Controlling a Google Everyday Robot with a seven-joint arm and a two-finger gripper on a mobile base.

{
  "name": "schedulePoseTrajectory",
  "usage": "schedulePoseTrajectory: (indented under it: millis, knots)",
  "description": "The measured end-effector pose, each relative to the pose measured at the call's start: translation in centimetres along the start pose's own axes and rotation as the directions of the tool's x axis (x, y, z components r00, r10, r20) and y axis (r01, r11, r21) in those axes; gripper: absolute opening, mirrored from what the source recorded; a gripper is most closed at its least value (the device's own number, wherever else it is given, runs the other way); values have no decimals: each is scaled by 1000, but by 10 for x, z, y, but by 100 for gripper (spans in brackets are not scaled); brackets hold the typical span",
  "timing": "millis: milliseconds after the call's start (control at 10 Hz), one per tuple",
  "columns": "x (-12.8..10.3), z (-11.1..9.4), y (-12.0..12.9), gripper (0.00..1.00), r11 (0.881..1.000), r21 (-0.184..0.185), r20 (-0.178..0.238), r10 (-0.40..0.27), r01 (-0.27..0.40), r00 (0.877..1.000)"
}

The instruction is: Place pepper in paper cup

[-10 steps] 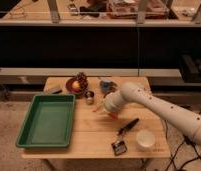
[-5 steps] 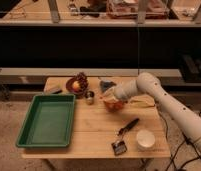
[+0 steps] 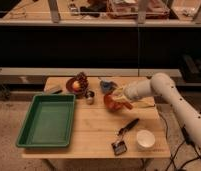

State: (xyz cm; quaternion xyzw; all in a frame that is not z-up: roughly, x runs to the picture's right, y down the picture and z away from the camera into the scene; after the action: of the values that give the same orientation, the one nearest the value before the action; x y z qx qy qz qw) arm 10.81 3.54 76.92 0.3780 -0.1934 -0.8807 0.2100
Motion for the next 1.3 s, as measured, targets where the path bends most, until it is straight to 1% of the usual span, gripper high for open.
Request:
schedulePoseTrajectory:
  millis: [100, 300, 400, 500, 600, 700, 800, 900, 1000, 1300]
  knots:
    - [-3, -9, -1, 12, 1000, -13, -16, 10, -10, 1000]
    - [-11, -33, -6, 12, 998, -49, -54, 30, -32, 998]
    - [-14, -43, -10, 12, 997, -63, -61, 34, -38, 998]
    - [-16, -58, -17, 12, 995, -84, -59, 43, -48, 997]
    - [-16, -70, -23, 12, 994, -96, -40, 43, -46, 998]
    - [-11, -81, -30, 12, 994, -104, 7, 36, -35, 999]
    - [-5, -90, -37, 12, 994, -107, 74, 30, -22, 997]
    - [1, -97, -42, 12, 994, -109, 136, 27, -12, 990]
    - [4, -98, -46, 12, 994, -105, 161, 26, -9, 987]
    - [2, -90, -57, 12, 995, -99, 165, 28, -11, 986]
